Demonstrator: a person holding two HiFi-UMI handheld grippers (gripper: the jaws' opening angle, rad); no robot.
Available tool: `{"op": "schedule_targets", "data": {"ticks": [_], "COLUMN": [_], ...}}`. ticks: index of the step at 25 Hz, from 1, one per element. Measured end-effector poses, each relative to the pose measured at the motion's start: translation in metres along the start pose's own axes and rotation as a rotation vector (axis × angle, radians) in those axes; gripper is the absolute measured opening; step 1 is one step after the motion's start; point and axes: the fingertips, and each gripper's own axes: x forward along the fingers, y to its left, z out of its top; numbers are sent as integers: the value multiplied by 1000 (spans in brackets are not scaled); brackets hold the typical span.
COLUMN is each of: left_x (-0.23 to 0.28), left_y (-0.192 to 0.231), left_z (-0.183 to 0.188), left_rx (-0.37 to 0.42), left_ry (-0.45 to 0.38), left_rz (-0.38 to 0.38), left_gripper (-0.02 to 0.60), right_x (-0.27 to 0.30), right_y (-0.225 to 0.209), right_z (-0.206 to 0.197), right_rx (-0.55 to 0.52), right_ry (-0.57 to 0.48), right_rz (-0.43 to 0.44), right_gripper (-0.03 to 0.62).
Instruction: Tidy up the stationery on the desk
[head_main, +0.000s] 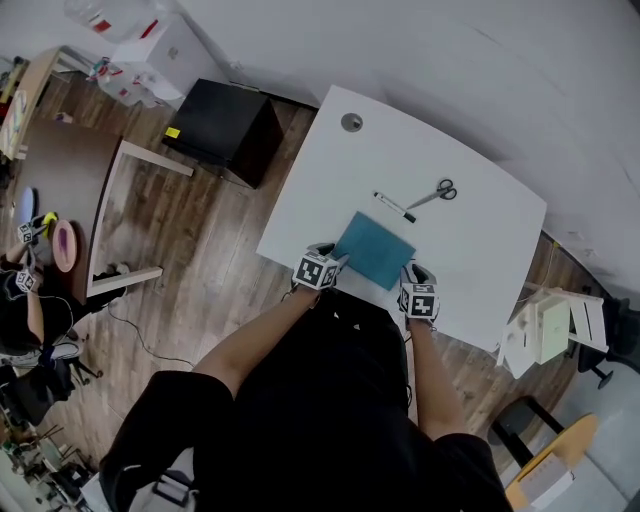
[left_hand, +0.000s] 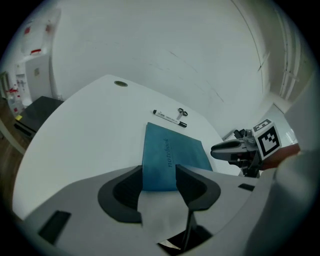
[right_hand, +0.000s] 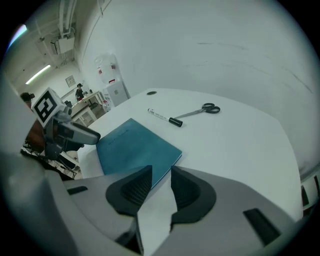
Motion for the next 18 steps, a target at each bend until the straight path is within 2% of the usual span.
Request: {"op": "schedule_targets", "data": {"ticks": [3,6,12,18], "left_x": [-4,-15,-15,-13], "left_y": [3,1,3,2], "left_z": [-11,-10,-18,-20], "left_rx": [-69,-91,-200,-226], "left_ry": [-12,-14,-10,-8], "left_rz": [37,65,111,144], "left_gripper": [201,201,201,201], "right_x": [10,20,41,41], "right_y": [-10,-12,-8,-1], "right_z": [22,38,40,42], "right_rx": [-55,-139,-204,-245], "right_ry": [-8,4,51,32], "right_rz": [26,63,162,177], "right_gripper": [123,126,135,135]}}
